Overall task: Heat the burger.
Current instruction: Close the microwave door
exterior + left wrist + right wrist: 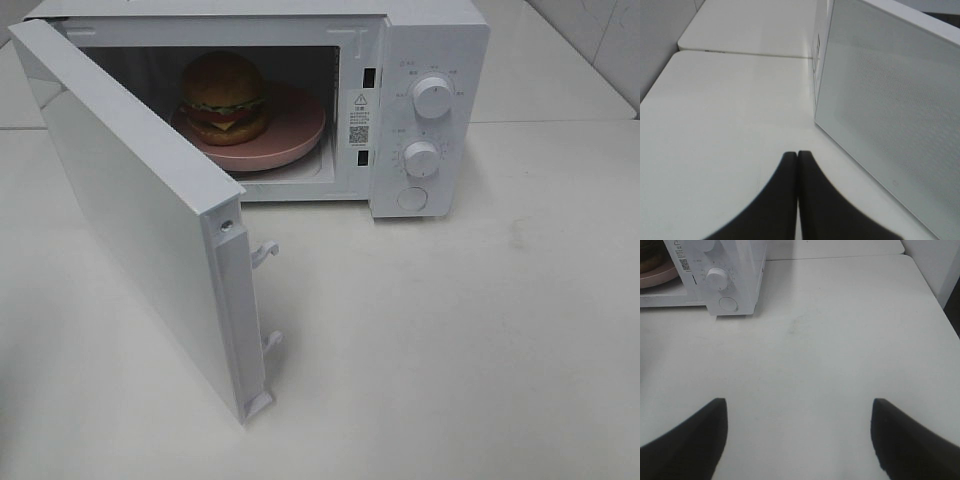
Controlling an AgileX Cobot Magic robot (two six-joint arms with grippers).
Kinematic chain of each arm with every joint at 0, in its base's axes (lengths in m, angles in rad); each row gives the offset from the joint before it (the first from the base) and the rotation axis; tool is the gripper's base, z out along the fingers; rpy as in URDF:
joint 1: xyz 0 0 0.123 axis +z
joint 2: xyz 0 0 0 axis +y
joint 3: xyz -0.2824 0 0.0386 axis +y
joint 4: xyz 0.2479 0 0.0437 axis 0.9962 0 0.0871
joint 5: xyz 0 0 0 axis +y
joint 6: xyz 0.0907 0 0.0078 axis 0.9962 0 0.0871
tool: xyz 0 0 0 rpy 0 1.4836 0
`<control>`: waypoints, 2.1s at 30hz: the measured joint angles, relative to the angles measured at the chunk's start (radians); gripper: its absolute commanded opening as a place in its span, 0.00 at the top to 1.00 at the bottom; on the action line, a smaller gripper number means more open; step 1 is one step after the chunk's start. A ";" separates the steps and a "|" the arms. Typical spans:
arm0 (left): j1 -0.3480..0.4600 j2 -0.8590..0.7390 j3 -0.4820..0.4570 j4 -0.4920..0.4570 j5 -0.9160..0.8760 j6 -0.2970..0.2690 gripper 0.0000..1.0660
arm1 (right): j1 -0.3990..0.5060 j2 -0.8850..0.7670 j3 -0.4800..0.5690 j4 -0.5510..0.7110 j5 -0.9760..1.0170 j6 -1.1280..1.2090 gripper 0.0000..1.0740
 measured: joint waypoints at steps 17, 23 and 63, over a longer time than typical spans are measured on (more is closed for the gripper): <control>0.000 0.424 0.128 0.047 -0.648 -0.002 1.00 | 0.000 0.000 0.001 0.000 0.000 0.000 0.30; 0.000 0.575 0.131 0.217 -0.821 -0.144 1.00 | 0.000 0.000 0.001 0.000 0.000 0.000 0.30; -0.514 1.057 -0.027 0.001 -1.105 -0.065 1.00 | 0.000 0.000 0.001 0.000 0.000 0.000 0.30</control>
